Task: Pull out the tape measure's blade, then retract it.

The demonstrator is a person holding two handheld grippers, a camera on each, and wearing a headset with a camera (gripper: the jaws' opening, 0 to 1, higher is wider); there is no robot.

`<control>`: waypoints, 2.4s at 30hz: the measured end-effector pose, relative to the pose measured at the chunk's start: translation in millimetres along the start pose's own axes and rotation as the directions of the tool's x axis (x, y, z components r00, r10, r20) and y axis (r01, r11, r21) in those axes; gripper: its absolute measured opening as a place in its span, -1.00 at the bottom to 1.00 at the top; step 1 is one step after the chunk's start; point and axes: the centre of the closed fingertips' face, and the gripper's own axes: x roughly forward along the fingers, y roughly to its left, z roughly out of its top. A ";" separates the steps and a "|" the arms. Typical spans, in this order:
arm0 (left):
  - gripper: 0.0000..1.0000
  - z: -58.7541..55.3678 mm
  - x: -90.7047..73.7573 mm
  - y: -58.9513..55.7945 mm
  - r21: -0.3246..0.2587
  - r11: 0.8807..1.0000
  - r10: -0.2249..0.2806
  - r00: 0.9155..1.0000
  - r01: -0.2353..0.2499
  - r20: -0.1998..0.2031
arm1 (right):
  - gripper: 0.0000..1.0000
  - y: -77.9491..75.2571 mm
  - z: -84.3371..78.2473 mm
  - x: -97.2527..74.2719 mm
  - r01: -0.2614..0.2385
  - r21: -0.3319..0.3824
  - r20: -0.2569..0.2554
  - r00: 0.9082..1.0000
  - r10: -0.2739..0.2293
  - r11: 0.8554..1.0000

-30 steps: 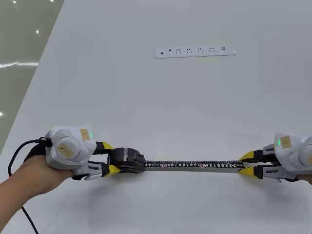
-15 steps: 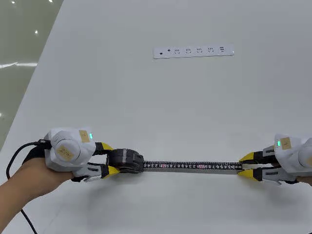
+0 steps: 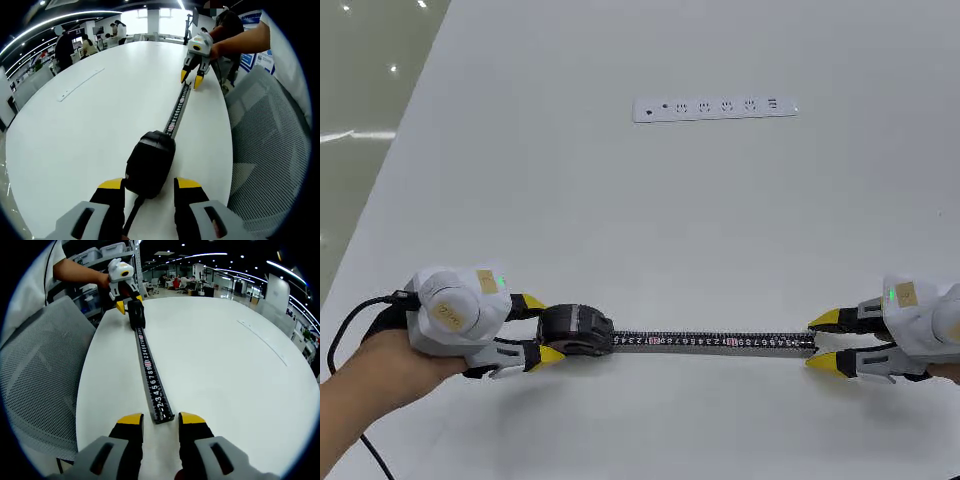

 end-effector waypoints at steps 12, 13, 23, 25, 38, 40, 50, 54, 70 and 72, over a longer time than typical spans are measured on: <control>-0.21 1.4 -7.3 -2.0 -0.098 0.995 0.021 0.998 -0.016 0.053 | -0.32 6.0 4.7 -1.1 0.011 0.078 0.041 0.999 -0.014 0.997; -0.20 1.0 -8.0 -2.1 -0.108 0.994 0.021 0.998 -0.015 0.057 | -0.31 6.1 5.7 -1.2 0.013 0.089 0.048 0.999 -0.018 0.996; -0.10 3.0 -12.5 -5.9 -0.187 0.982 0.047 0.995 -0.030 0.088 | -0.23 7.3 12.9 -5.5 0.038 0.117 0.074 0.996 -0.047 0.992; -0.08 2.6 -12.7 -6.7 -0.197 0.980 0.050 0.995 -0.032 0.088 | -0.23 7.2 15.2 -7.0 0.044 0.114 0.081 0.995 -0.053 0.992; 0.16 10.7 -21.8 -12.0 -0.311 0.949 0.102 0.986 -0.057 0.131 | -0.07 11.5 20.1 -12.8 0.077 0.164 0.093 0.991 -0.093 0.984; 0.17 11.4 -22.7 -14.4 -0.316 0.947 0.105 0.985 -0.057 0.137 | -0.03 11.1 21.2 -14.9 0.085 0.172 0.105 0.989 -0.104 0.981; 0.26 13.7 -27.3 -17.8 -0.366 0.928 0.138 0.977 -0.070 0.164 | 0.05 11.8 28.9 -28.1 0.130 0.203 0.122 0.980 -0.157 0.971; 0.30 12.4 -28.4 -19.3 -0.396 0.915 0.153 0.974 -0.076 0.168 | 0.11 12.7 27.6 -30.3 0.141 0.215 0.127 0.977 -0.170 0.966; 0.52 10.3 -44.9 -23.3 -0.492 0.862 0.263 0.939 -0.125 0.222 | 0.38 14.8 31.6 -42.1 0.190 0.274 0.156 0.959 -0.238 0.943; 0.54 9.6 -46.0 -23.7 -0.496 0.859 0.266 0.937 -0.125 0.225 | 0.42 16.2 33.3 -43.9 0.197 0.274 0.153 0.957 -0.245 0.941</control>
